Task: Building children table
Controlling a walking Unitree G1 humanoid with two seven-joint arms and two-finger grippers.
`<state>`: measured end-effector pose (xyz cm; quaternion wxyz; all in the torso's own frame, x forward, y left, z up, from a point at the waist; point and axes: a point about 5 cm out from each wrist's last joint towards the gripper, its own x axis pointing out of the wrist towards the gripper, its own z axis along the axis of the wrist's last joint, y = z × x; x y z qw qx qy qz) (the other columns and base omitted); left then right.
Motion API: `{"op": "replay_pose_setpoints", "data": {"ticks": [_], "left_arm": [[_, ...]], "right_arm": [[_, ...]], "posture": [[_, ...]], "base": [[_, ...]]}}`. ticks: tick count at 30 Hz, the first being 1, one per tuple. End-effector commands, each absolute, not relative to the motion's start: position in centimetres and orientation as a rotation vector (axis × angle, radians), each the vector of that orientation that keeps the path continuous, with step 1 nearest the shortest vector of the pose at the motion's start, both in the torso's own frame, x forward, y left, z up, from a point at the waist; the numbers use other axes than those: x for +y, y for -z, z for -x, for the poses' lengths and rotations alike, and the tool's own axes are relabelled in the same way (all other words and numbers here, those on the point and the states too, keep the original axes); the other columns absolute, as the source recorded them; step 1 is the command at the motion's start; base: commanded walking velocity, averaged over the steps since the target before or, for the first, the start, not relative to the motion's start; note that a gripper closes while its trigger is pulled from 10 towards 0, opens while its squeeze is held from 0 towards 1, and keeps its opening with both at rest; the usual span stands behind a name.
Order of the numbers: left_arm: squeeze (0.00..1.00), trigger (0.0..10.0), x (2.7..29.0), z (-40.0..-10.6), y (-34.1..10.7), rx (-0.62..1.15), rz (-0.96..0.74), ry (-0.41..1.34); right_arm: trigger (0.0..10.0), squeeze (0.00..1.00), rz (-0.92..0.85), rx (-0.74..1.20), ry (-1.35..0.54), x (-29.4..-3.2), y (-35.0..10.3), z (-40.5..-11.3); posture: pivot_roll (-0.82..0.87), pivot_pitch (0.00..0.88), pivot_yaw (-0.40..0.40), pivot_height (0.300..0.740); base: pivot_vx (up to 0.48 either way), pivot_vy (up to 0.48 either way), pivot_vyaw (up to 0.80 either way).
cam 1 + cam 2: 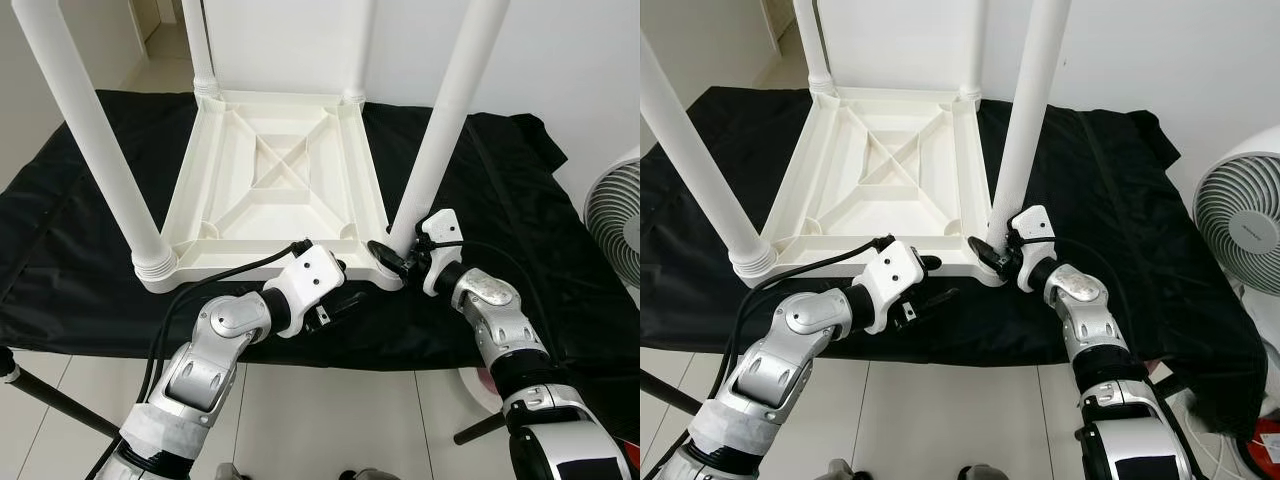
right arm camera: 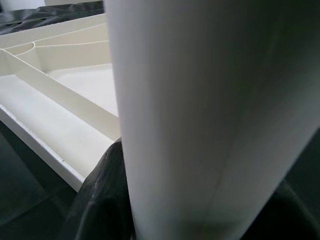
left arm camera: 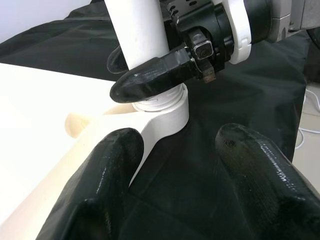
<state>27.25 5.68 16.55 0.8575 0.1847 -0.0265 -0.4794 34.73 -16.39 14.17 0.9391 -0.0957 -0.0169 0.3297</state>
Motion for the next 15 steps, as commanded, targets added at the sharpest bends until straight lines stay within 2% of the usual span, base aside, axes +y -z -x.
{"op": "replay_pose_setpoints", "data": {"ticks": [1,8,9,11,12,13,15], "left_arm": [[0.00,10.0,5.8,-27.4,-16.8,-0.070,-0.391,0.942],[0.00,10.0,5.8,-27.4,-16.7,-0.066,-0.390,0.943],[0.00,10.0,5.8,-27.3,-16.6,-0.063,-0.388,0.943],[0.00,10.0,5.8,-27.3,-16.6,-0.062,-0.386,0.944],[0.00,10.0,5.7,-27.2,-16.6,-0.061,-0.386,0.944],[0.00,10.0,5.7,-27.2,-16.5,-0.060,-0.385,0.944],[0.00,10.0,5.7,-27.2,-16.5,-0.059,-0.384,0.945]], "right_arm": [[0.0,0.00,0.188,-0.021,-0.669,-16.0,-14.0,-34.8],[0.0,0.00,0.160,-0.029,-0.564,-16.2,-14.3,-35.1],[7.0,0.00,0.164,-0.052,-0.487,-16.1,-14.8,-35.0],[7.0,0.00,0.160,-0.062,-0.448,-16.0,-15.0,-35.0],[8.7,0.00,0.142,-0.069,-0.387,-16.0,-15.2,-35.0],[4.0,0.00,0.111,-0.071,-0.334,-16.0,-15.3,-34.9],[4.1,0.00,0.053,-0.058,-0.216,-15.7,-15.3,-34.5]], "posture": [[-0.10,0.066,-0.001,0.740],[-0.10,0.067,-0.003,0.740],[-0.10,0.071,-0.004,0.740],[-0.10,0.071,-0.004,0.740],[-0.10,0.074,-0.007,0.740],[-0.10,0.074,-0.007,0.740],[-0.10,0.076,-0.010,0.740]], "base": [[0.000,0.000,0.00],[0.000,0.000,0.00],[0.000,0.000,0.00],[0.000,0.000,0.00],[0.000,0.000,0.00],[0.000,0.000,0.00],[0.000,0.000,0.00]]}}
